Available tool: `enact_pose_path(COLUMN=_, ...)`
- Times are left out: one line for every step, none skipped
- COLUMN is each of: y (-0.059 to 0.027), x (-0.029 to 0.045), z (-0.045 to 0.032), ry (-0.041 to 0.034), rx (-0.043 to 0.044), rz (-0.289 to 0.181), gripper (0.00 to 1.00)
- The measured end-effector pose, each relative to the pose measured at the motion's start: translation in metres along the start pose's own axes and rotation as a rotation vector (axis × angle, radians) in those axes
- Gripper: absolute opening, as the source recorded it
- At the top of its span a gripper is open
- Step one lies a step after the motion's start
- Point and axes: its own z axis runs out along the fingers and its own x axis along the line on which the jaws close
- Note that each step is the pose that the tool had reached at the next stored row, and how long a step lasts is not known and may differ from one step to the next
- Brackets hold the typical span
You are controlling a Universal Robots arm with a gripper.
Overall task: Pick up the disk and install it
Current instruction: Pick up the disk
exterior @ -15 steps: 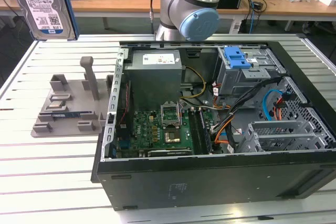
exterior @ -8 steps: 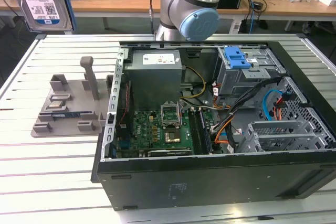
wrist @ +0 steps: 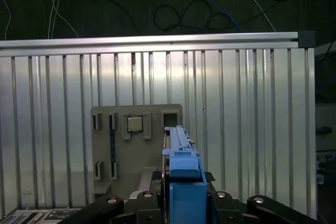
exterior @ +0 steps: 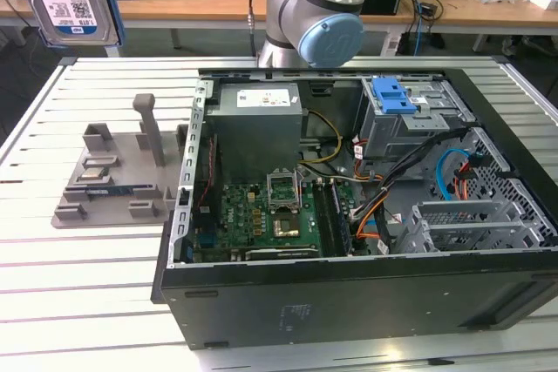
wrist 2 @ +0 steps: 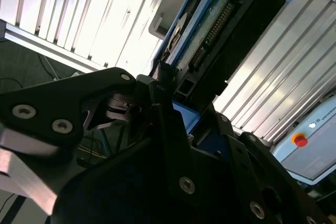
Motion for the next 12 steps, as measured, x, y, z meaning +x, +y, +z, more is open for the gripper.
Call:
enact_pose_path(y=0.0, x=0.0, z=0.0, ry=0.0, rx=0.0001, rz=0.0, gripper=0.37)
enact_pose_path(y=-0.0003, x=0.0, z=0.0, ry=-0.0001, rx=0.0001, rz=0.0, gripper=0.37)
enact_pose_path(y=-0.0011, x=0.0, z=-0.0001, ry=0.0, rx=-0.0001, rz=0.0, gripper=0.37)
enact_pose_path(y=-0.0025, x=-0.0001, z=-0.0001, ry=0.0, rx=-0.0001, rz=0.0, gripper=0.37)
enact_pose_path(y=-0.0043, x=-0.0001, z=0.0, ry=-0.0001, rx=0.0001, rz=0.0, gripper=0.37)
enact_pose_path(y=-0.011, x=-0.0003, z=0.0, ry=-0.0001, rx=0.0001, rz=0.0, gripper=0.37)
enact_pose_path(y=-0.0141, x=-0.0004, z=0.0001, ry=-0.0001, rx=0.0002, rz=0.0, gripper=0.37)
enact_pose_path(y=-0.0175, x=-0.0005, z=0.0, ry=0.0, rx=0.0, rz=0.0, gripper=0.37)
enact_pose_path(y=-0.0256, x=-0.0007, z=0.0001, ry=-0.0001, rx=0.0001, rz=0.0, gripper=0.37)
enact_pose_path(y=-0.0305, x=-0.0009, z=0.0001, ry=-0.0001, rx=0.0001, rz=0.0, gripper=0.37)
enact_pose_path(y=-0.0355, x=-0.001, z=0.0001, ry=-0.0001, rx=0.0, rz=0.0, gripper=0.37)
enact_pose_path(y=-0.0423, x=-0.0012, z=0.0001, ry=0.0, rx=0.0, rz=0.0, gripper=0.37)
